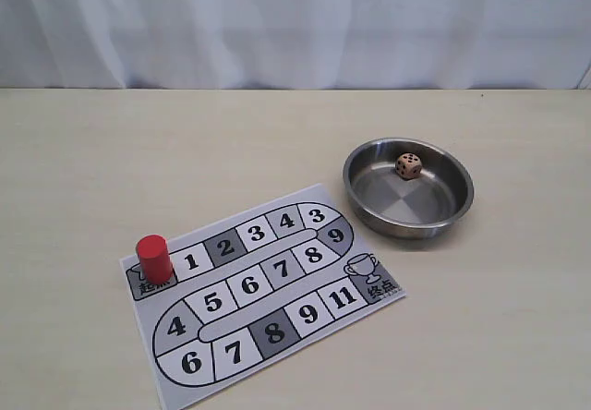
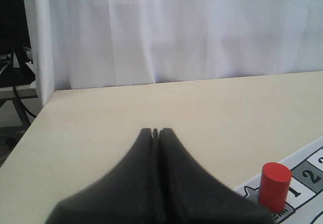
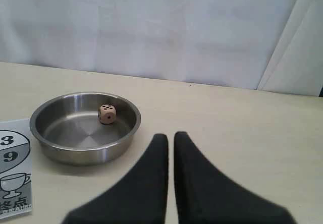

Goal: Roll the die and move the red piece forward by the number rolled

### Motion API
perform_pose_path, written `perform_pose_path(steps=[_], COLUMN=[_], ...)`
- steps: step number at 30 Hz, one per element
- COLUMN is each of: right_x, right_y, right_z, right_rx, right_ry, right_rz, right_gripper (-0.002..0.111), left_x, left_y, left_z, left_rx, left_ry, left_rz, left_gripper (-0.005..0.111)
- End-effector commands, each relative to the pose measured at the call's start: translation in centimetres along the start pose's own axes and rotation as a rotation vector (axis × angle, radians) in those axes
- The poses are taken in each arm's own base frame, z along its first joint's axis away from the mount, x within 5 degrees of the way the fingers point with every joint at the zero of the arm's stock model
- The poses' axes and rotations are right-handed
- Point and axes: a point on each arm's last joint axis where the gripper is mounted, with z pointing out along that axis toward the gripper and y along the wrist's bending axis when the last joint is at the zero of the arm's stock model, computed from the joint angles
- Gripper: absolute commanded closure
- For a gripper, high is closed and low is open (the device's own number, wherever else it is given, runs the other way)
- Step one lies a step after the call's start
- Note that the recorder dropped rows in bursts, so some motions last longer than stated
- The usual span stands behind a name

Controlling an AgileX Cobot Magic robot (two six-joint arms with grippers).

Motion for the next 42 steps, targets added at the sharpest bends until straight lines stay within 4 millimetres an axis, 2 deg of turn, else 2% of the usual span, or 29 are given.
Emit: perform_pose_path(steps=[1, 36, 38, 42], right_x=[0.1, 0.0, -1.0, -3.5], right_y=[0.0, 0.0, -0.2, -0.8], right_z=[0.0, 0.0, -0.1, -0.8], right_rx=[0.004, 0.006, 0.024, 0.069], right_ry=[0.0, -0.011, -0.124, -0.409], right_rz=[-0.003, -0.006, -0.004, 0.125], right_gripper=[0.104, 0.104, 0.104, 0.104], left_x=[0.0, 0.0, 0.0, 0.0], left_y=[0.0, 0.0, 0.0, 0.0], left_z=[0.0, 0.0, 0.0, 0.0], left_rx=[0.003, 0.003, 0.003, 0.003], left_ry=[-0.006, -0.006, -0.006, -0.006], left_rz=[-0.009, -0.009, -0.009, -0.009], left_gripper=[0.107, 0.107, 0.107, 0.107])
